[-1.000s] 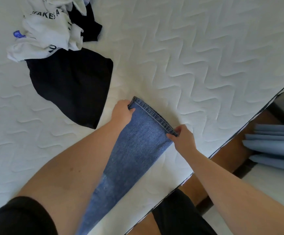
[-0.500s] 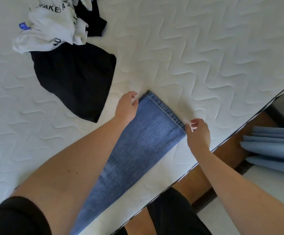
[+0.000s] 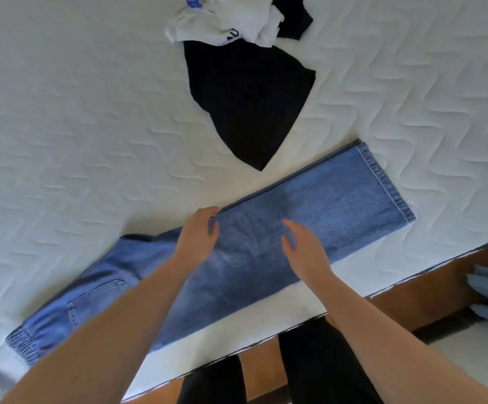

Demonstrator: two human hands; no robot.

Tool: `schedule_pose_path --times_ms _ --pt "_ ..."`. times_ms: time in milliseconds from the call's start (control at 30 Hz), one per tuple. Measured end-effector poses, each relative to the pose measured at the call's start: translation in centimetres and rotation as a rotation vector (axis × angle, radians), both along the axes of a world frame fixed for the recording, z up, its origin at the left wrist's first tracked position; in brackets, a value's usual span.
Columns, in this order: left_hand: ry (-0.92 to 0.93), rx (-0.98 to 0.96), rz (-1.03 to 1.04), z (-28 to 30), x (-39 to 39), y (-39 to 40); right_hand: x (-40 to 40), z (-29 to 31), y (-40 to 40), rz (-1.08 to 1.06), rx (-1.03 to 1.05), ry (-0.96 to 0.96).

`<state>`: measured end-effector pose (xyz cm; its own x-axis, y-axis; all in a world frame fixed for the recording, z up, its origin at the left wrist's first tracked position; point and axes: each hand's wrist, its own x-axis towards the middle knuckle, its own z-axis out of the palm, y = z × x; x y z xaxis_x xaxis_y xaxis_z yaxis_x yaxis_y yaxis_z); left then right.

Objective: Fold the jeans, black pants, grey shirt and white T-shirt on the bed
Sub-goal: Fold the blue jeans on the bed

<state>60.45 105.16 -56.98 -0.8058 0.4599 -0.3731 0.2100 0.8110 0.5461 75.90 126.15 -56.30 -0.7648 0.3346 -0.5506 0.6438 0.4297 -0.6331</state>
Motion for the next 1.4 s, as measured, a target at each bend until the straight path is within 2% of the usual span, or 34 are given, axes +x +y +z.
schedule_pose_path --times_ms 267,500,633,767,900,1133,1267,1333,1400 --pt "0.019 -0.124 0.222 1.5 0.5 -17.7 -4.6 0.9 -13.4 0.276 0.02 0.025" --pt "-0.022 -0.086 0.313 1.7 0.7 -25.8 -9.3 0.3 -20.9 0.42 0.125 0.028" --pt "-0.06 -0.046 0.334 1.1 0.4 -27.3 -12.1 -0.6 -23.6 0.471 0.183 0.026" --pt "-0.104 -0.019 0.344 0.5 -0.6 -27.7 -15.0 -2.0 -24.9 0.601 0.373 0.058" --pt "-0.072 -0.036 0.305 -0.3 -2.2 -27.5 -17.2 -3.1 -25.0 0.722 0.471 0.068" --pt "-0.045 -0.134 0.175 -2.8 -5.9 -25.4 -19.2 -3.9 -24.6 0.707 0.28 -0.023" --pt "-0.129 -0.22 0.204 -4.2 -8.4 -24.0 -19.6 -4.7 -24.3 0.648 0.188 0.002" --pt "-0.154 -0.308 0.189 -4.8 -9.3 -23.6 -19.9 -5.1 -24.4 0.659 0.206 0.01" --pt "-0.174 -0.364 0.188 -5.1 -10.0 -23.4 -20.0 -5.3 -24.6 0.699 0.322 0.042"
